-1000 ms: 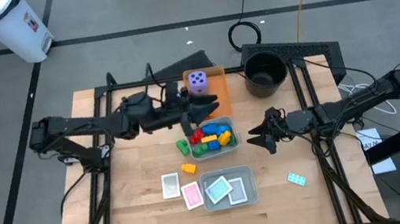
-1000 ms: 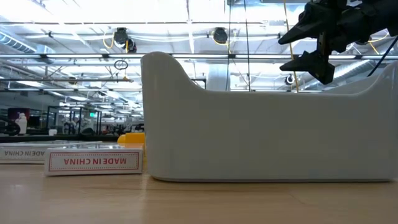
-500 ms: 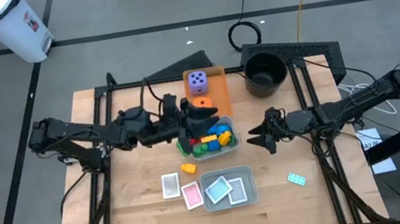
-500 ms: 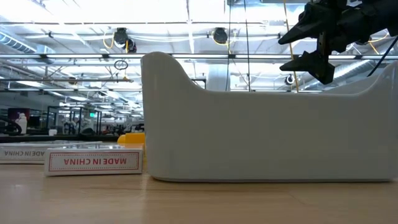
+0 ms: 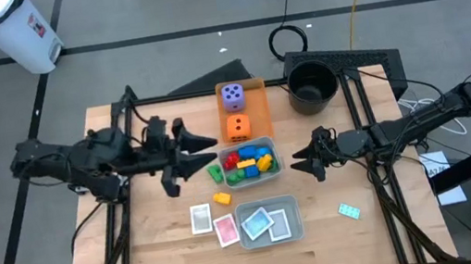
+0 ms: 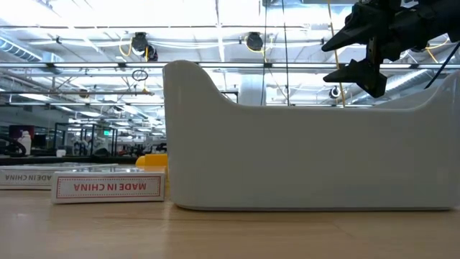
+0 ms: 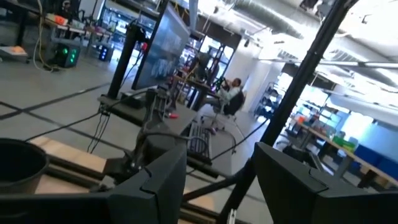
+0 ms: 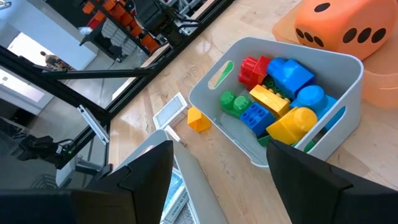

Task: Pick & Place Toys
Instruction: Put the white and brown playing card pack into the bottom gray bin

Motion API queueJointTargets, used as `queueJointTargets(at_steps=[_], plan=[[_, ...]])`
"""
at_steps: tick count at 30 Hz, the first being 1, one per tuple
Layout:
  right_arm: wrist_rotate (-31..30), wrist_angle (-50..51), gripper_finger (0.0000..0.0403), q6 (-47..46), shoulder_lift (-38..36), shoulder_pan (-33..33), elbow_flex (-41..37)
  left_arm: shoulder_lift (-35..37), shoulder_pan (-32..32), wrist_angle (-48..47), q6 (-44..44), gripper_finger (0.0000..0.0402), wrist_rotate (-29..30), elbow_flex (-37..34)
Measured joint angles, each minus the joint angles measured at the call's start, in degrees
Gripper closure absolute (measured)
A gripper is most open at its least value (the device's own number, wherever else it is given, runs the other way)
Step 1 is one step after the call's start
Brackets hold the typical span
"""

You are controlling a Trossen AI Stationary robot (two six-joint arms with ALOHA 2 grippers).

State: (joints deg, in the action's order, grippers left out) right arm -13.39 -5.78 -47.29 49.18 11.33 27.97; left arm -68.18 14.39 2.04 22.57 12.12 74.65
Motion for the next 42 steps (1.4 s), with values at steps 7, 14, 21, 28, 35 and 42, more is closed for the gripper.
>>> queueJointTargets(at_steps=[7, 14, 21, 28, 35, 42], plan=[[0.00, 0.00, 0.0151, 0.00, 0.01, 0.00, 0.00, 0.78, -1.89, 2.62, -2.39, 0.0210, 0.06, 0.00], [0.00, 0.00, 0.0151, 0.00, 0.01, 0.00, 0.00, -1.68, -4.28, 5.20, -0.79, 0.0210, -0.04, 0.02], [-0.02, 0.00, 0.0151, 0.00, 0.01, 0.00, 0.00, -1.97, -4.06, -2.59, 3.55, 0.0210, -2.47, 0.02], [-0.10, -0.48, 0.0151, -7.36, 0.01, 0.00, 0.00, -1.93, -2.82, -11.29, 7.69, 0.0211, -3.18, 0.02], [-0.59, -3.45, 0.0151, -12.30, 0.04, -0.02, 0.00, -1.86, -2.64, -21.77, 9.41, 0.0210, -3.32, 0.02], [-9.27, -20.23, 0.0151, -14.24, 0.47, -0.19, -0.02, -2.36, -1.96, -36.27, 15.65, 0.0211, -6.12, 0.02]])
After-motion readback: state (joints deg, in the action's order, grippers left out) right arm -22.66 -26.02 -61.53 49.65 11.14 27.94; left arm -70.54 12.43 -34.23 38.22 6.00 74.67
